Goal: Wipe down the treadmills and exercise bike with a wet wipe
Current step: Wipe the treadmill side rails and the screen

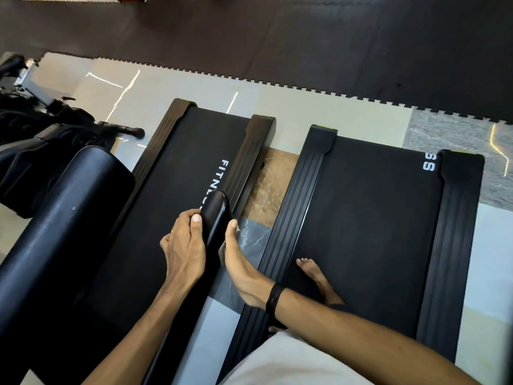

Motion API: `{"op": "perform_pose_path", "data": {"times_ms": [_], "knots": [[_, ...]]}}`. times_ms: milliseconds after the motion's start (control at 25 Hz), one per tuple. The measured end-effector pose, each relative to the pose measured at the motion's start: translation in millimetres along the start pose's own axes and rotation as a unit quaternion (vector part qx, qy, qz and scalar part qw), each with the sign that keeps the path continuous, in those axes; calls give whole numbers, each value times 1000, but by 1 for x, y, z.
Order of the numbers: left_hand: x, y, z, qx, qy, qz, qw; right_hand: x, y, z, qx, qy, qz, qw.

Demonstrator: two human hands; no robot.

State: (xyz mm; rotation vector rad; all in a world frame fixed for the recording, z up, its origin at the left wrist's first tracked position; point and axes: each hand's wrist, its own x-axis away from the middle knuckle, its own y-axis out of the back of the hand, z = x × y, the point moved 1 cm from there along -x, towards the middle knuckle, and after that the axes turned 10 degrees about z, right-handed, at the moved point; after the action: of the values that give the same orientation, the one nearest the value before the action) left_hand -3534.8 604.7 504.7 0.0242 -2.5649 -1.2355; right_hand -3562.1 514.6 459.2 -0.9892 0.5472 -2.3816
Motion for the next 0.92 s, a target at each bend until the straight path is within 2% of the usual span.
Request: {"op": "perform_pose_path", "data": {"times_ms": [80,200,280,360,480,600,720,800,920], "knots": [[-1,1,1,11,4,-2,1000,6,-17,2,-19,20,15,1000],[-2,4,2,26,11,-5,1000,-7,-13,18,-16,54,-34,998],[-2,5,3,29,13,-9,999,-14,-1,18,-19,32,-44,998],[-2,5,3,30,13,-12,999,-16,0,11,-42,3,-22,999],[-4,4,4,38,14,-14,999,-8,-10,13,-82,47,11,995],[-5,5,6,44,12,-19,999,-4,-7,37,13,94,-60,994],[-4,4,5,50,23,-25,998,-8,17,52,114,163,-111,974],[-2,3,4,54,35,-39,997,-14,33,63,179,185,-95,962],[-2,2,6,71,51,-89,992,-19,48,80,288,215,-32,933]]}}
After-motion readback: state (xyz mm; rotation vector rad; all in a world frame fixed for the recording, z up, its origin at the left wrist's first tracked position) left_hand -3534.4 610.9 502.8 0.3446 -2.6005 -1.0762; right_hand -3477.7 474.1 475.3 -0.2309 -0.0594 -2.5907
